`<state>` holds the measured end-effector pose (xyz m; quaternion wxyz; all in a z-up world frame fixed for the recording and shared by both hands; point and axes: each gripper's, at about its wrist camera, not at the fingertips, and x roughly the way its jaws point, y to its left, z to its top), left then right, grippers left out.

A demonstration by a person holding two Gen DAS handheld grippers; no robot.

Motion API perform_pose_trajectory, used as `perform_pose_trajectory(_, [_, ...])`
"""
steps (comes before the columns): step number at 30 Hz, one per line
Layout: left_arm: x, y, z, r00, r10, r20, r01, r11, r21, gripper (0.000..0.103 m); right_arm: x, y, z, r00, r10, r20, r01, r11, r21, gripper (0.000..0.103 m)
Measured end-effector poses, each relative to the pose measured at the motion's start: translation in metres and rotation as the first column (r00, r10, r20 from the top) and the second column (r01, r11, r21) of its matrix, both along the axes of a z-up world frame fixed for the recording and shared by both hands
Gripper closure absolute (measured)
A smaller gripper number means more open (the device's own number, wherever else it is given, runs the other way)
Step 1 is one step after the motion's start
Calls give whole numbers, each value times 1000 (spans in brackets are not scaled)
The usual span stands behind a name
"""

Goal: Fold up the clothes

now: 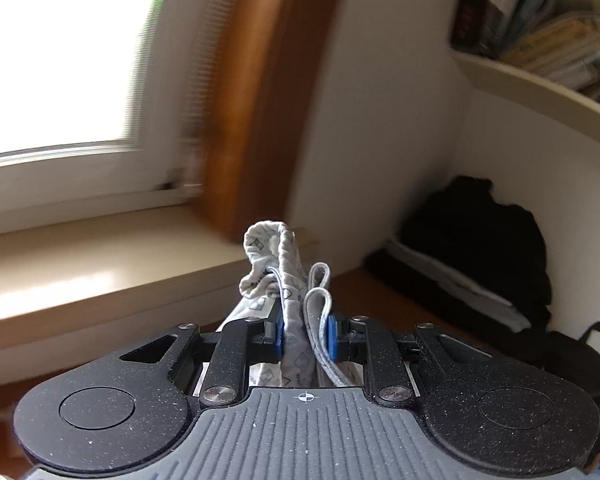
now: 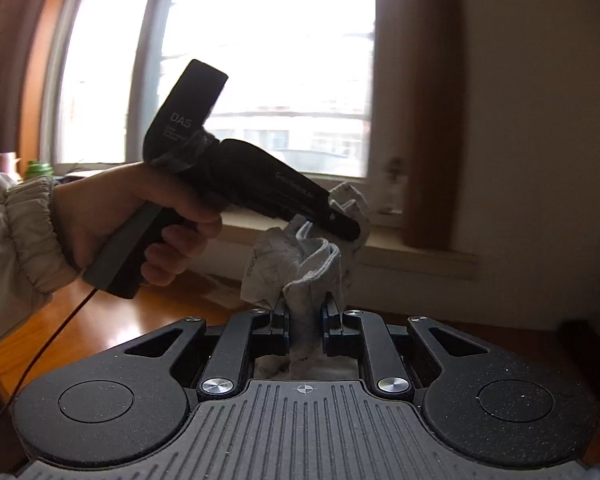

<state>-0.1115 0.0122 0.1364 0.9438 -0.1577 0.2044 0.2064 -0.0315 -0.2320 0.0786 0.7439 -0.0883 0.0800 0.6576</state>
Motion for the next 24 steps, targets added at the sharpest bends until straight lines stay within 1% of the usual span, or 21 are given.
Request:
perform_pose_trajectory(2, [38, -6, -3, 1000, -24, -18, 24, 1000, -6, 81, 28, -11, -3, 998, -57, -23, 57, 998, -2, 88])
perform_pose_trajectory(4, [74, -11, -10, 998, -36, -49, 35, 999, -17, 72, 58, -16, -13, 993, -105, -53, 103, 994, -32, 85])
perform_pose_trajectory(5, [88, -13, -14, 997, -30, -76, 29, 999, -18, 60, 73, -16, -22, 988, -137, -76, 133, 989, -63, 83])
perform_pose_trajectory(6, [96, -14, -18, 997, -27, -78, 26, 1000, -15, 57, 89, -16, -33, 979, -177, -103, 168, 981, -97, 75])
perform_pose_trajectory(7, [103, -15, -22, 997, -25, -79, 24, 1000, -13, 56, 102, -17, -43, 968, -220, -120, 206, 971, -124, 68])
perform_pose_trajectory(8, [103, -15, -25, 997, -33, -74, 32, 999, -16, 49, 112, -20, -51, 959, -256, -120, 238, 961, -142, 66])
perform_pose_trajectory(9, [104, -15, -28, 997, -42, -69, 40, 999, -20, 37, 117, -23, -56, 953, -277, -118, 259, 954, -148, 63])
perform_pose_trajectory(10, [104, -15, -31, 997, -49, -64, 48, 999, -22, 33, 122, -25, -60, 948, -293, -121, 275, 950, -148, 56])
perform_pose_trajectory(12, [97, -14, -36, 996, -43, -77, 42, 999, -13, 33, 128, -28, -64, 940, -315, -134, 296, 944, -145, 53])
perform_pose_trajectory(14, [91, -10, -42, 996, -35, -86, 34, 999, -16, 33, 129, -21, -63, 941, -306, -142, 287, 948, -139, 50])
perform_pose_trajectory(16, [84, -5, -49, 996, -24, -92, 22, 999, -29, 33, 128, -10, -63, 946, -298, -125, 281, 950, -138, 42])
perform_pose_trajectory(17, [78, -2, -53, 995, -20, -96, 17, 999, -36, 33, 129, -3, -64, 948, -295, -121, 277, 950, -143, 41])
perform_pose_trajectory(19, [67, 1, -58, 995, -14, -98, 10, 999, -33, 32, 135, 11, -67, 949, -290, -123, 268, 949, -164, 40])
perform_pose_trajectory(23, [42, 3, -73, 996, 6, -91, -8, 1000, -20, 32, 135, 9, -65, 942, -310, -126, 280, 937, -211, 41])
perform_pose_trajectory(24, [37, 4, -77, 996, 9, -90, -11, 1000, -18, 32, 136, 9, -64, 943, -302, -139, 269, 939, -216, 49])
